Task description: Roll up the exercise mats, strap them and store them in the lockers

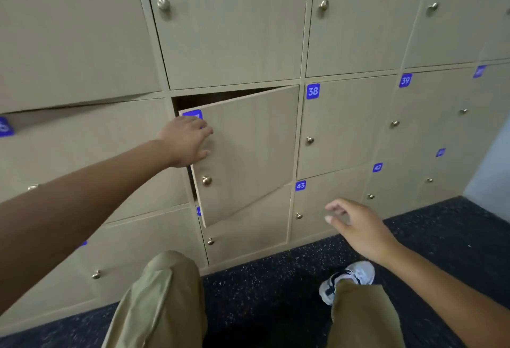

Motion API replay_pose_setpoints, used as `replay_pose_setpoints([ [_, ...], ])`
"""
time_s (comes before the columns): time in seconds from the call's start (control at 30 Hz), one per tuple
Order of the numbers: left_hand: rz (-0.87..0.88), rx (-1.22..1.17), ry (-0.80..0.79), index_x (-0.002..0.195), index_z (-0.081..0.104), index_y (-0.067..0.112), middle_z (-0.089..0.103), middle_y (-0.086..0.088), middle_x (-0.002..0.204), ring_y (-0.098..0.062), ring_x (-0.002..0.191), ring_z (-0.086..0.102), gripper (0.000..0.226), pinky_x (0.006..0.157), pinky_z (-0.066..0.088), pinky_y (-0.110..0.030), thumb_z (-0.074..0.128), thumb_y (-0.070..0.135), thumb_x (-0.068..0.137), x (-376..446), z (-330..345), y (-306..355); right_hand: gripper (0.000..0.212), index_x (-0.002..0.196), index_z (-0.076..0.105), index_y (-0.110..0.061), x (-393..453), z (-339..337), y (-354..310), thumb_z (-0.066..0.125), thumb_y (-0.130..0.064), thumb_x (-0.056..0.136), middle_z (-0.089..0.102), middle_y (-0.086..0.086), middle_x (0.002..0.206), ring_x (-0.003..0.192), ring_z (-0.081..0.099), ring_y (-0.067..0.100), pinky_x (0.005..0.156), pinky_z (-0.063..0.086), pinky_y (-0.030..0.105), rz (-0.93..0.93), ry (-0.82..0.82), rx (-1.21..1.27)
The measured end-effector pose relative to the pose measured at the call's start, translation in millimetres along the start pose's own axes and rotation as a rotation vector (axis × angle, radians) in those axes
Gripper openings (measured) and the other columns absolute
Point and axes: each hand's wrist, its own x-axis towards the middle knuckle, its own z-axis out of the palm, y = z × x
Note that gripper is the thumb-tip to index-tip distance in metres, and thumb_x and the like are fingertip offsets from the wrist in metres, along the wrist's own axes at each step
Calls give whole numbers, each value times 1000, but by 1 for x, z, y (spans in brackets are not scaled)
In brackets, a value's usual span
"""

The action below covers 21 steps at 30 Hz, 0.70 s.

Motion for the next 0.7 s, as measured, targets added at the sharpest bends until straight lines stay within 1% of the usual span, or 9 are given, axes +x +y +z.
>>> replay_pose_setpoints([
  [0.07, 9, 50, -63, 150, 44, 21, 41, -3, 158, -23, 147, 37, 60, 118, 32, -38, 50, 52, 99, -1, 10, -2, 20, 119, 64, -29, 6, 0, -7, 61, -33, 100, 63, -21, 114, 109, 58, -2, 87, 42, 18, -11, -3, -13],
  [0.1, 28, 99, -81, 152, 42, 20, 36, -4, 162, -22, 152, 29, 63, 122, 27, -38, 49, 52, 99, -1, 15, 0, 20, 119, 64, -29, 7, 0, -9, 61, -33, 100, 63, -21, 114, 109, 58, -2, 86, 42, 19, -10, -3, -10],
  [0.17, 38, 244, -114, 161, 26, 15, 16, -7, 171, -23, 158, 9, 72, 127, 13, -40, 42, 54, 102, 1, 28, 7, 18, 118, 64, -30, 11, 3, -14, 62, -33, 100, 62, -22, 112, 109, 58, -2, 85, 42, 18, -10, -3, 1],
  [0.23, 25, 358, -130, 164, 11, 12, -1, -10, 172, -27, 159, -1, 78, 128, 4, -43, 35, 56, 104, 4, 41, 12, 18, 118, 63, -31, 12, 7, -15, 61, -33, 100, 61, -24, 111, 108, 57, -4, 85, 41, 15, -8, -10, -2],
  [0.3, -10, 389, -125, 164, 6, 12, -9, -13, 171, -30, 159, -6, 82, 128, 3, -45, 34, 60, 103, 7, 56, 11, 17, 116, 62, -34, 11, 11, -14, 61, -34, 100, 60, -27, 110, 107, 56, -7, 83, 40, 11, -6, -18, -9],
  [0.37, -47, 394, -120, 164, 5, 14, -13, -13, 171, -29, 158, -10, 86, 128, 4, -44, 35, 64, 102, 12, 66, 4, 15, 114, 61, -37, 9, 15, -12, 62, -35, 99, 59, -30, 108, 107, 55, -9, 82, 41, 10, 6, -20, -5],
  [0.43, -77, 393, -117, 164, 4, 17, -15, -11, 171, -28, 158, -11, 87, 127, 6, -43, 35, 68, 100, 21, 76, -7, 15, 113, 61, -39, 7, 17, -9, 64, -35, 98, 60, -30, 108, 107, 56, -9, 81, 44, 11, 28, -17, 6],
  [0.57, -135, 378, -146, 164, 1, 20, -17, -9, 170, -28, 158, -11, 88, 128, 6, -44, 33, 70, 100, 44, 88, -22, 14, 111, 64, -37, 6, 14, -4, 66, -34, 97, 63, -25, 104, 104, 59, -6, 81, 48, 17, 90, -25, 3],
  [0.7, -194, 372, -196, 165, -4, 21, -24, -6, 169, -27, 158, -13, 89, 128, 6, -46, 31, 71, 100, 63, 99, -34, 14, 110, 64, -36, 5, 6, -4, 66, -31, 97, 62, -25, 99, 97, 58, -10, 73, 41, 9, 136, -40, -6],
])
